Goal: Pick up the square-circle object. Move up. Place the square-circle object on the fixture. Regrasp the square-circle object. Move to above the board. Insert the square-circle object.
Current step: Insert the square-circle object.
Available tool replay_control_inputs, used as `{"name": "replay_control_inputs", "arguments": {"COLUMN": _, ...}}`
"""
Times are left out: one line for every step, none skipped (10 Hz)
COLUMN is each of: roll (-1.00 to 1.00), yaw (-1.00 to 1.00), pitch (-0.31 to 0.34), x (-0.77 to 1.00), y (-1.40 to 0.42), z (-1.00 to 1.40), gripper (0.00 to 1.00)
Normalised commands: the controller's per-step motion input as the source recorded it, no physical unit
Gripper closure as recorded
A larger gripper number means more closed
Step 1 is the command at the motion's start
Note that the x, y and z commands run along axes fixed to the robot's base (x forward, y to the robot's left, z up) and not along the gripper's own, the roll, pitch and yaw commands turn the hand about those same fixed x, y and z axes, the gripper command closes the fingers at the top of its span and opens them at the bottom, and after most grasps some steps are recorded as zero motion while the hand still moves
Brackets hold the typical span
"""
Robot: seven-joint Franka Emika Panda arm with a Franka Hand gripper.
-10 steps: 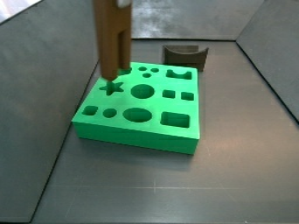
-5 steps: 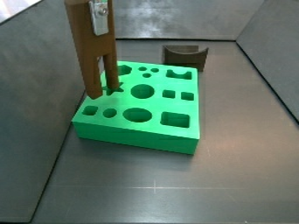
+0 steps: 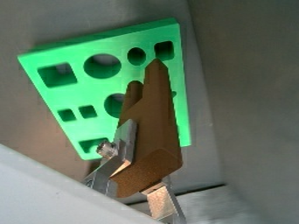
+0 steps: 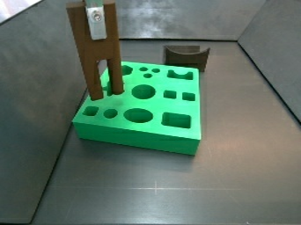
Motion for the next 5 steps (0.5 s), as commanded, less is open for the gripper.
{"name": "replay_control_inputs", "arguments": {"roll": -0.08, "yaw": -1.0, "pitch": -0.116, "x": 0.0, "y": -0.02, "z": -0.26, "gripper": 1.0}}
{"name": "replay_control_inputs", "arguments": {"roll": -0.07, "yaw": -1.0, "pitch": -0.111, "x": 0.0, "y": -0.02, "z": -0.27, "gripper": 1.0}}
{"name": "replay_control_inputs", "arguments": {"roll": -0.03, "yaw": -1.0, "pitch": -0.069, "x": 0.0, "y": 0.0, "z": -0.34, "gripper": 1.0}}
{"name": "replay_control_inputs", "arguments": {"roll": -0.03, "yaw": -1.0, "pitch": -0.063, "x": 0.0, "y": 0.0, "z": -0.35, "gripper": 1.0}}
{"name": "replay_control_inputs", "arguments": {"roll": -0.03, "yaw": -1.0, "pitch": -0.06, "x": 0.0, "y": 0.0, "z": -0.35, "gripper": 1.0}}
